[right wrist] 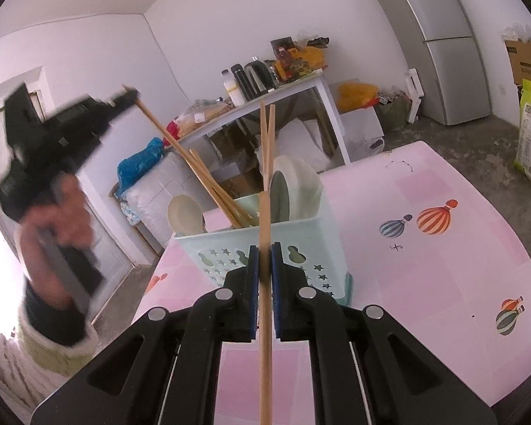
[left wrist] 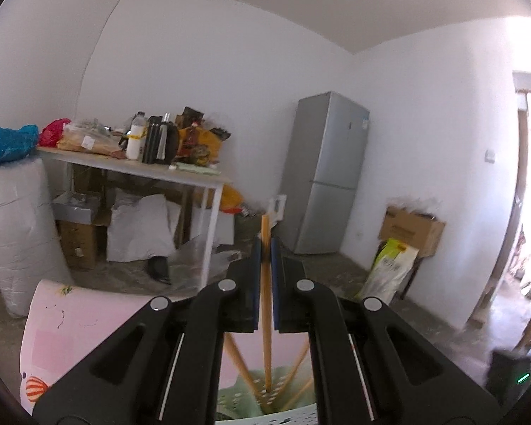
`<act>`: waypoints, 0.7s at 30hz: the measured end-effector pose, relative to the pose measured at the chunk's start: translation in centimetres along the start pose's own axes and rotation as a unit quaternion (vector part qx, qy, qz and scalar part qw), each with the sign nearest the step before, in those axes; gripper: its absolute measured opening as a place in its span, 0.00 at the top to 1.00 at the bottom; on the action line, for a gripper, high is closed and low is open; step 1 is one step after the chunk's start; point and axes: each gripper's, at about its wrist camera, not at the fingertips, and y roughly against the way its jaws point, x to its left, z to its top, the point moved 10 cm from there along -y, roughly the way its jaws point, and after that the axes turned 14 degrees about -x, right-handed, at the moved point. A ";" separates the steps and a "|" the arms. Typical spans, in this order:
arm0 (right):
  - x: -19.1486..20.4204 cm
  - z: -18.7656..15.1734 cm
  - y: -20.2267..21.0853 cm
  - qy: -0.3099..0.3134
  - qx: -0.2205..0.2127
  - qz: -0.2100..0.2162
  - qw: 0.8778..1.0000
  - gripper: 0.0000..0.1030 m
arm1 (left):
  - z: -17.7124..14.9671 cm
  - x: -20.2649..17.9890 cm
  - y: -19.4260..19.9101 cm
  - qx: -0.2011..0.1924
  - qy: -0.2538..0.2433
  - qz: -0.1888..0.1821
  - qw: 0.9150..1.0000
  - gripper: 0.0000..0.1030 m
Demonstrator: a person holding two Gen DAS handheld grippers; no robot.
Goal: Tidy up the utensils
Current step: 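Lower the chopstick into the holder and open the left gripper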
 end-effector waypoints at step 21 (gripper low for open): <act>1.9 5.8 0.7 0.026 -0.059 0.016 0.998 0.93 | -4.3 3.9 6.7 0.040 0.037 0.015 0.998 0.59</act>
